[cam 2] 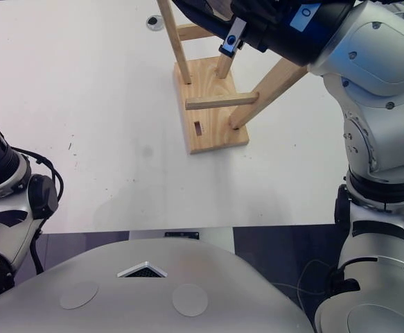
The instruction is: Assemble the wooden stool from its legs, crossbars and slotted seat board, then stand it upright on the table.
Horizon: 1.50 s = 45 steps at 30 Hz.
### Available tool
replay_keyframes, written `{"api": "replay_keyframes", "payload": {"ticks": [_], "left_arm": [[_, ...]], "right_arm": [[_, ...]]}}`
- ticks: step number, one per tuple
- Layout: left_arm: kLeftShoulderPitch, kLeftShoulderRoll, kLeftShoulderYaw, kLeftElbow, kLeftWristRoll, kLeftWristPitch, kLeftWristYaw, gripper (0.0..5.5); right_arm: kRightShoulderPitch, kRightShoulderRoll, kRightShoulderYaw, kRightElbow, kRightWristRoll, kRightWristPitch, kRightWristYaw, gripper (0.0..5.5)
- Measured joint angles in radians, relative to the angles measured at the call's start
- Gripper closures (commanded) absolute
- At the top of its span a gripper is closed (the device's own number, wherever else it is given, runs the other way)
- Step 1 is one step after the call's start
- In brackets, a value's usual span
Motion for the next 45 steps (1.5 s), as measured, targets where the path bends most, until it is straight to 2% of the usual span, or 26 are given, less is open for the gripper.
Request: {"api": "replay_keyframes", "payload": {"ticks": [8, 9, 17, 19, 24, 28, 30, 34, 38, 45], "left_arm": [[0.010, -0.017, -0.017, -0.002, -0.001, -0.026, 0.035, 4.37], [0.011, -0.016, -0.017, -0.003, 0.007, -0.027, 0.035, 4.37], [0.032, -0.002, -0.003, 0.018, 0.072, -0.026, 0.121, 4.47], [0.051, 0.001, 0.015, 0.016, 0.094, -0.029, 0.164, 4.47], [0.196, 0.049, 0.006, -0.082, 0.141, 0.011, 0.259, 4.47], [0.360, 0.073, -0.005, -0.147, 0.249, 0.034, 0.275, 4.47], [0.395, 0.053, -0.023, -0.173, 0.257, 0.033, 0.295, 4.47], [0.459, -0.016, -0.046, -0.199, 0.247, 0.009, 0.368, 4.47], [0.483, -0.012, -0.057, -0.193, 0.248, 0.022, 0.400, 4.47], [0.499, -0.037, -0.106, -0.167, 0.207, 0.037, 0.449, 4.47]], "right_arm": [[0.000, 0.031, 0.018, 0.011, -0.031, 0.020, 0.000, 3.40], [0.000, 0.036, 0.018, 0.011, -0.032, 0.023, 0.000, 3.03], [-0.003, 0.059, 0.013, 0.022, -0.119, -0.013, -0.028, 1.71], [-0.004, 0.054, -0.046, 0.022, -0.106, -0.007, -0.022, 1.19], [-0.013, -0.012, -0.335, 0.102, -0.039, 0.082, -0.059, 1.17], [0.096, -0.046, -0.412, 0.185, -0.120, 0.112, -0.130, 1.17], [0.203, -0.059, -0.411, 0.217, -0.197, 0.116, -0.166, 1.17], [0.535, -0.032, -0.358, 0.294, -0.352, 0.059, -0.228, 1.17], [0.713, -0.016, -0.281, 0.332, -0.396, 0.029, -0.189, 1.17], [0.777, -0.001, -0.119, 0.372, -0.457, -0.070, -0.115, 1.17]]}}
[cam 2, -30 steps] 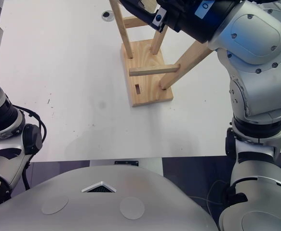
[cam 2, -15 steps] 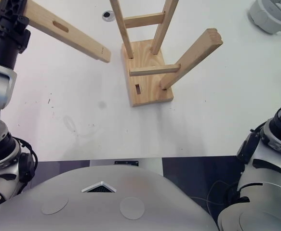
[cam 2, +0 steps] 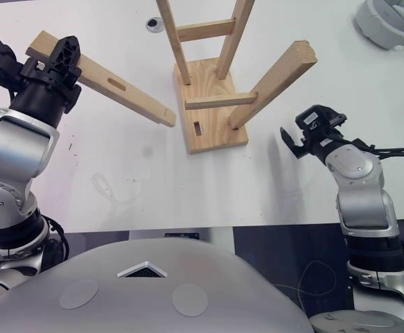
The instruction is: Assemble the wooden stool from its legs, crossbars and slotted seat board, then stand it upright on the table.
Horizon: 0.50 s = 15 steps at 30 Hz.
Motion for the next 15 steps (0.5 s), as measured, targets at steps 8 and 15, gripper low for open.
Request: {"api": "replay_keyframes", "payload": {"ticks": [8, 15], "left_arm": [[-0.015, 0.003, -0.018, 0.010, 0.016, 0.006, 0.002, 4.47], [-0.041, 0.023, -0.018, 0.014, 0.058, 0.016, -0.029, 4.47]], "right_arm": [[-0.100, 0.109, 0.187, -0.010, -0.019, -0.024, 0.041, 1.17], [-0.100, 0.105, 0.168, -0.056, -0.010, -0.014, 0.074, 1.17]]}}
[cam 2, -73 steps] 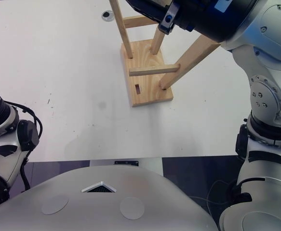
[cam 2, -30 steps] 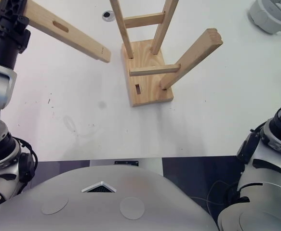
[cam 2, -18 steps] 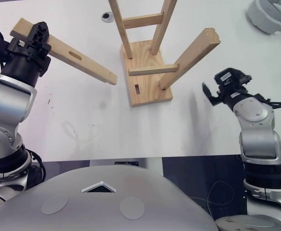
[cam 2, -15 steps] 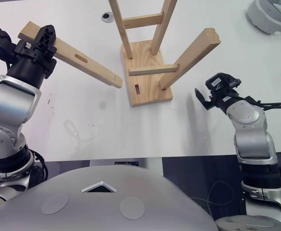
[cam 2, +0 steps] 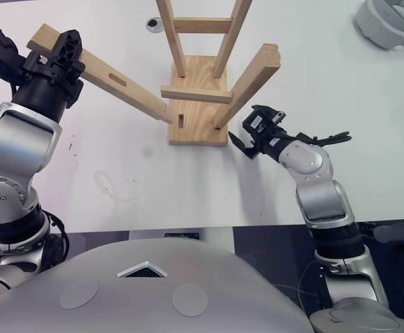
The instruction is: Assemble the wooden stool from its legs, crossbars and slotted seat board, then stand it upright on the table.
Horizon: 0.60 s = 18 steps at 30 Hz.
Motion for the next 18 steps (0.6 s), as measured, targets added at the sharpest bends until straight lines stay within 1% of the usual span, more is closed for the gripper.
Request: {"api": "replay_keyframes", "payload": {"ticks": [2, 5, 7, 8, 10, 14, 18], "left_arm": [[-0.001, 0.017, 0.004, 0.016, 0.034, 0.011, -0.024, 4.47], [-0.003, 0.012, -0.004, 0.032, 0.089, 0.013, -0.073, 4.47], [-0.003, -0.020, -0.027, 0.061, 0.114, 0.011, -0.103, 4.47], [-0.002, -0.053, -0.046, 0.078, 0.137, 0.010, -0.126, 4.47], [0.001, -0.075, -0.060, 0.097, 0.180, 0.009, -0.160, 4.47], [0.005, -0.113, -0.069, 0.129, 0.260, 0.010, -0.212, 4.47], [0.021, -0.154, -0.068, 0.133, 0.284, 0.015, -0.233, 4.47]], "right_arm": [[-0.007, -0.001, -0.027, 0.012, -0.003, 0.006, -0.016, 1.17], [-0.010, 0.000, -0.041, 0.019, -0.004, 0.007, -0.021, 1.17], [-0.010, 0.000, -0.045, 0.023, -0.008, 0.008, -0.031, 1.17], [-0.012, 0.000, -0.045, 0.033, -0.016, 0.008, -0.035, 1.17], [-0.013, 0.000, -0.045, 0.042, -0.033, 0.008, -0.039, 1.17], [-0.015, 0.008, -0.042, 0.050, -0.039, 0.008, -0.042, 1.17], [-0.018, 0.022, -0.038, 0.051, -0.044, 0.008, -0.057, 1.17]]}}
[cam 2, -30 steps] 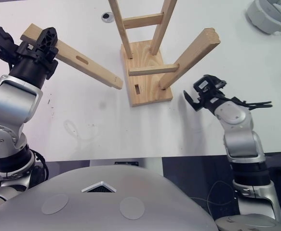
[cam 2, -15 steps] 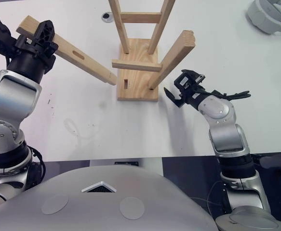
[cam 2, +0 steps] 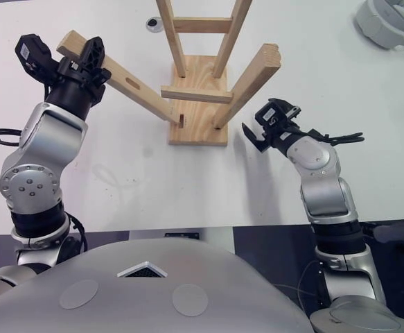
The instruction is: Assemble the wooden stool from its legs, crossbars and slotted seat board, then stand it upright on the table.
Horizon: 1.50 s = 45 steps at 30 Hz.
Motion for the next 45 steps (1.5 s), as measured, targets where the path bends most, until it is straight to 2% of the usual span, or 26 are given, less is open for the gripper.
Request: {"api": "replay_keyframes", "payload": {"ticks": [3, 12, 22, 30, 38, 45], "left_arm": [[0.017, -0.037, 0.001, 0.000, 0.006, 0.006, 0.000, 4.47], [0.008, -0.042, -0.010, -0.014, 0.087, 0.063, -0.029, 4.47], [-0.116, -0.045, -0.046, -0.044, 0.152, 0.240, 0.010, 4.47], [-0.115, -0.048, -0.047, -0.127, 0.209, 0.348, 0.026, 4.47], [-0.072, -0.067, -0.053, -0.180, 0.308, 0.360, 0.024, 4.47], [0.062, -0.132, -0.094, -0.246, 0.455, 0.254, -0.023, 4.47]], "right_arm": [[-0.001, 0.011, 0.007, 0.001, -0.002, 0.000, -0.004, 1.17], [-0.002, 0.015, 0.007, 0.005, -0.031, 0.000, -0.028, 1.17], [-0.002, 0.038, 0.028, -0.011, -0.073, 0.023, -0.053, 1.17], [0.007, 0.079, 0.036, -0.074, -0.076, 0.073, -0.066, 1.17], [-0.005, 0.093, 0.049, -0.080, -0.074, 0.107, -0.056, 1.17], [-0.055, 0.070, 0.049, -0.070, -0.067, 0.108, 0.001, 1.17]]}}
